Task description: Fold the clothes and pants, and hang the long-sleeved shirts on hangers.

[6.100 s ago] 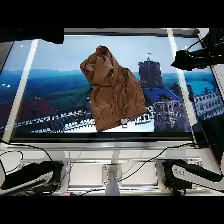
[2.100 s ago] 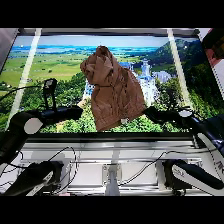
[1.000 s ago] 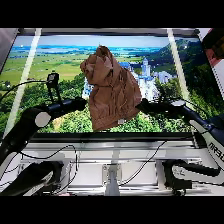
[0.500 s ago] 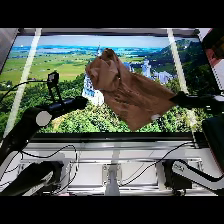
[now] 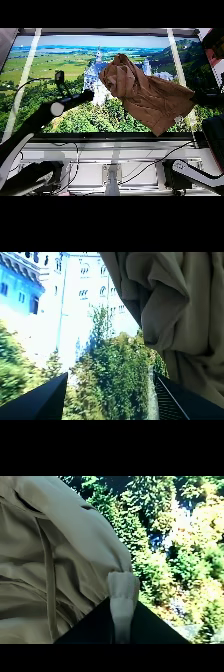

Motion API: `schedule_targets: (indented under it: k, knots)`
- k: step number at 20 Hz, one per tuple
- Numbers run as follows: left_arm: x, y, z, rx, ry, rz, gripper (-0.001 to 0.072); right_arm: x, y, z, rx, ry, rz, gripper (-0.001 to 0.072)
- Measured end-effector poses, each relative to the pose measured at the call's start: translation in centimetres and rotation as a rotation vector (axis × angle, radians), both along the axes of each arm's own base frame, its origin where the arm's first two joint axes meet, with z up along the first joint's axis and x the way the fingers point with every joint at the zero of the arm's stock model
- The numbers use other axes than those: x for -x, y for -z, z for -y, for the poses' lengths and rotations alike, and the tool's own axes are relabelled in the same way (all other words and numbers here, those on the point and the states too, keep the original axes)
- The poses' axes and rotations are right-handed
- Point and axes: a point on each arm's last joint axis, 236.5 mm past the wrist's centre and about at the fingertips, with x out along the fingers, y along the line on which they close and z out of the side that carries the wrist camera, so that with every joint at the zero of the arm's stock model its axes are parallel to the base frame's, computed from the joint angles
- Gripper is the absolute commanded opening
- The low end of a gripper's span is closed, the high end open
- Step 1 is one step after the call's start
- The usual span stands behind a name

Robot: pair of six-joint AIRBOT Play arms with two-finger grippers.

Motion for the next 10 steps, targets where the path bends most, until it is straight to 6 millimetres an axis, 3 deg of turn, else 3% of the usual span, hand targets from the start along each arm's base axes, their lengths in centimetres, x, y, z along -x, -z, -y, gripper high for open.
schedule_targets:
  k: [6, 10]
  knots:
    - [-2.7, 1.7, 9.4, -0.062, 0.214, 0.052, 0.0605, -0.2, -0.1, 0.7, 0.023, 0.010, 0.008, 0.0040]
    - [-4.7, 3.1, 13.8, -0.074, 0.277, 0.079, 0.0606, -0.2, -0.1, 0.7, 0.023, 0.010, 0.007, 0.0040]
